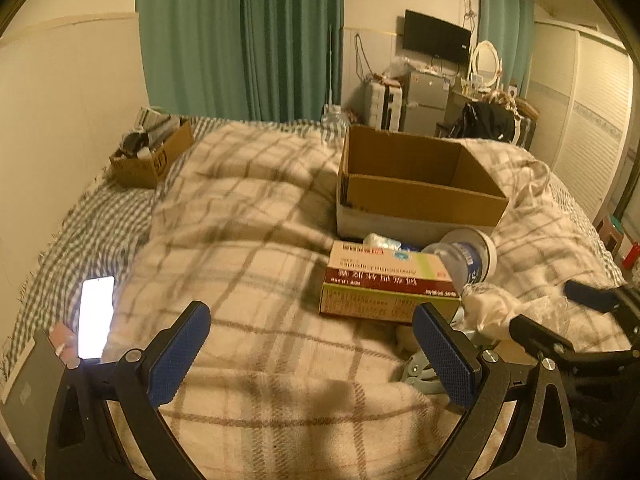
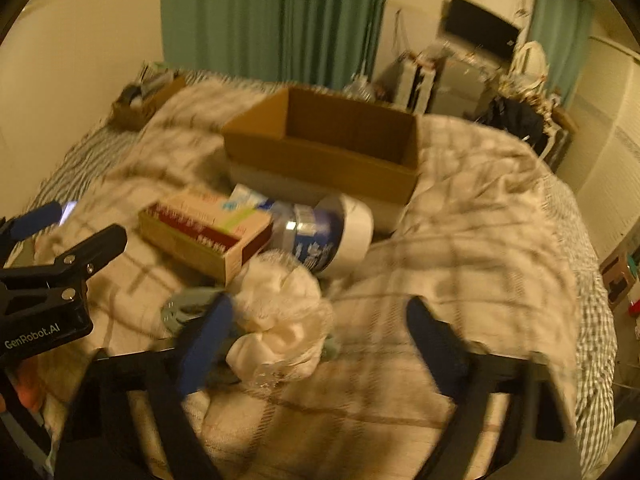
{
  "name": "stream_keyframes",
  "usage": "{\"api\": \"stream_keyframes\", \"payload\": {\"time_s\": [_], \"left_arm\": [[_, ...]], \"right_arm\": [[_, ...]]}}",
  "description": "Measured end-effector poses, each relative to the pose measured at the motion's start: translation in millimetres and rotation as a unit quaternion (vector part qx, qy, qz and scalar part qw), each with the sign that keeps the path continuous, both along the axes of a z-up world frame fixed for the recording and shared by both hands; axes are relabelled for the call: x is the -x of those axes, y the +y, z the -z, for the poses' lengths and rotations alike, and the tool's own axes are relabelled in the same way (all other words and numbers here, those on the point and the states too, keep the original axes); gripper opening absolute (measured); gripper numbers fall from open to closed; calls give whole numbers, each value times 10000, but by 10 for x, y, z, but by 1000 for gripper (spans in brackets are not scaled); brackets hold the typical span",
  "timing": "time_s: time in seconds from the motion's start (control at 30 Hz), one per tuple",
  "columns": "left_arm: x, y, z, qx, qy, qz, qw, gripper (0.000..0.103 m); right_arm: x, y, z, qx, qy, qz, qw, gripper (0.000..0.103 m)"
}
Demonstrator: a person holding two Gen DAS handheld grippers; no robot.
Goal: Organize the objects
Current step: 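Grasp the grey plastic clip with the left tool while the right tool grasps the white cloth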
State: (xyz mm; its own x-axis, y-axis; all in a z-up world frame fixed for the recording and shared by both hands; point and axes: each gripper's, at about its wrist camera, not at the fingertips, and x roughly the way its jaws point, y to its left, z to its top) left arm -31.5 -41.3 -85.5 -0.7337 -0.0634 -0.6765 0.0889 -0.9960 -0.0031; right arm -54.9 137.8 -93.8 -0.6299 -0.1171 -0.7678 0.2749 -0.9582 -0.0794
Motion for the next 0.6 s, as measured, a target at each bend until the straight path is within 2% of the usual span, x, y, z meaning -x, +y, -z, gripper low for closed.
{"api": "stream_keyframes", "payload": {"time_s": [0.03,0.1,0.13,0.23,0.37,0.5,0.6], "left_arm": [[11,15,15,34,-42,2,10000,103],[29,64,36,140,-127,2,9998,103],[36,92,42,163,-156,37,9997,103],[51,201,59,146,-271,179,9994,103],[59,416,123,38,-468,635,9969,103],[149,667,341,192,-869,982,9912,103],[251,759,480,-34,-1134,1210,9861,103]], "right_arm": [[18,1,32,38,-101,-33,9999,46],[54,9,90,145,-295,-98,9994,21],[52,24,100,193,-321,-113,9992,15],[-18,93,12,249,-121,-131,9995,12],[-53,267,-152,185,166,60,9997,12],[-48,460,-239,293,239,254,9990,12],[-26,568,-229,352,227,335,9986,12]]}}
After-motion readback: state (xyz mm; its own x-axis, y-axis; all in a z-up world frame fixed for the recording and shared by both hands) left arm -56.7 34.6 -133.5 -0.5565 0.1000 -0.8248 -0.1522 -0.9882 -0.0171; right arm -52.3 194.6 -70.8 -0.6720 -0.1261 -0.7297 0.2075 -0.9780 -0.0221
